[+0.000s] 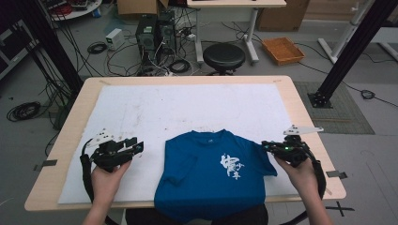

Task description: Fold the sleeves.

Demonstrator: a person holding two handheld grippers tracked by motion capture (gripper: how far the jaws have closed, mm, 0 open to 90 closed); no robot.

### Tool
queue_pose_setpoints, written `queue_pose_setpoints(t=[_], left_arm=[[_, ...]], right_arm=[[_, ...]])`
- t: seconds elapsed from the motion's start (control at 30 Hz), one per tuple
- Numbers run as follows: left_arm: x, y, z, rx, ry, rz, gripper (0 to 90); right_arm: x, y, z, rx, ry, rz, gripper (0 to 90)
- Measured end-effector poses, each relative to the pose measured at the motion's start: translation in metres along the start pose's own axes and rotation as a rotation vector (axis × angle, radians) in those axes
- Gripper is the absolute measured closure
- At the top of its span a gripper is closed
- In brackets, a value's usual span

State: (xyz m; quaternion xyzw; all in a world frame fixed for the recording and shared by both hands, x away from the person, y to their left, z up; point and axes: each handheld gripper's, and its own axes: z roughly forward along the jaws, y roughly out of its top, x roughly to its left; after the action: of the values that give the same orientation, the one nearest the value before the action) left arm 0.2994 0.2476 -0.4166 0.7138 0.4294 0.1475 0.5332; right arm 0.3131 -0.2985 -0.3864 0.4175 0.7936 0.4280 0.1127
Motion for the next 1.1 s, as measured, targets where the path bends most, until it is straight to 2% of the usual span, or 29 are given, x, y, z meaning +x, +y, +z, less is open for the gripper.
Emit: queue_pose_setpoints(t=[0.03,0.07,0.1,0.13,0.17,0.23,0.27,0.3,0.33,0.37,0.43,0.57,0.63,0.67,0.73,0.8,0.83,0.87,0.9,0.97,1.1], left_arm=[[-0.001,0.0,0.001,0.002,-0.005,0.002,57.5],[-0.001,0.0,0.001,0.004,-0.004,0.006,57.5],[-0.002,0.0,0.001,0.008,-0.008,0.007,57.5],[-0.002,0.0,0.002,0.013,-0.011,0.009,57.5],[-0.003,-0.001,0.003,0.014,-0.014,0.011,57.5],[-0.005,-0.001,0.005,0.02,-0.019,0.009,57.5],[-0.005,-0.001,0.006,0.024,-0.02,0.017,57.5],[-0.005,-0.001,0.006,0.027,-0.024,0.021,57.5],[-0.006,-0.002,0.007,0.03,-0.028,0.021,57.5],[-0.006,-0.002,0.008,0.035,-0.03,0.025,57.3],[-0.007,-0.002,0.008,0.035,-0.032,0.022,57.2],[-0.006,-0.002,0.009,0.039,-0.029,0.016,55.5],[-0.006,-0.002,0.01,0.043,-0.034,0.016,54.7],[-0.007,-0.002,0.011,0.043,-0.032,0.016,54.2],[-0.008,-0.002,0.012,0.044,-0.032,0.019,53.5],[-0.009,-0.001,0.014,0.044,-0.031,0.019,51.6],[-0.01,-0.001,0.015,0.041,-0.031,0.022,50.0],[-0.011,0.0,0.016,0.045,-0.029,0.027,50.0],[-0.012,0.001,0.017,0.045,-0.027,0.03,48.4],[-0.014,0.002,0.019,0.046,-0.016,0.049,46.4],[-0.016,0.001,0.023,0.062,-0.002,0.086,45.2]], right_arm=[[0.007,0.003,0.003,0.0,0.004,-0.009,88.9],[0.026,0.013,0.013,0.006,0.005,-0.051,88.9],[0.026,0.013,0.013,0.006,0.005,-0.051,88.9],[0.032,0.016,0.017,0.008,0.003,-0.065,88.9],[0.048,0.022,0.032,0.023,0.001,-0.101,88.9],[0.053,0.024,0.037,0.029,0.0,-0.111,88.9],[0.064,0.026,0.052,0.046,0.002,-0.128,88.4],[0.068,0.026,0.058,0.051,0.007,-0.137,87.6],[0.068,0.026,0.058,0.051,0.007,-0.137,87.6],[0.073,0.025,0.063,0.049,0.019,-0.163,81.3],[0.072,0.024,0.062,0.035,0.011,-0.166,78.5],[0.056,0.02,0.046,-0.018,-0.016,-0.134,74.6],[0.043,0.015,0.037,-0.043,-0.029,-0.092,69.8],[0.031,0.01,0.031,-0.065,-0.035,-0.065,67.5],[0.027,0.008,0.028,-0.073,-0.043,-0.053,65.2],[0.015,0.005,0.023,-0.097,-0.06,-0.021,61.0],[0.005,0.002,0.019,-0.126,-0.064,0.003,57.0],[0.005,0.002,0.019,-0.126,-0.064,0.003,57.0],[-0.004,-0.001,0.017,-0.143,-0.054,0.022,53.3],[-0.009,-0.003,0.017,-0.146,-0.054,0.022,49.7],[-0.014,-0.003,0.017,-0.14,-0.064,0.028,42.7]])
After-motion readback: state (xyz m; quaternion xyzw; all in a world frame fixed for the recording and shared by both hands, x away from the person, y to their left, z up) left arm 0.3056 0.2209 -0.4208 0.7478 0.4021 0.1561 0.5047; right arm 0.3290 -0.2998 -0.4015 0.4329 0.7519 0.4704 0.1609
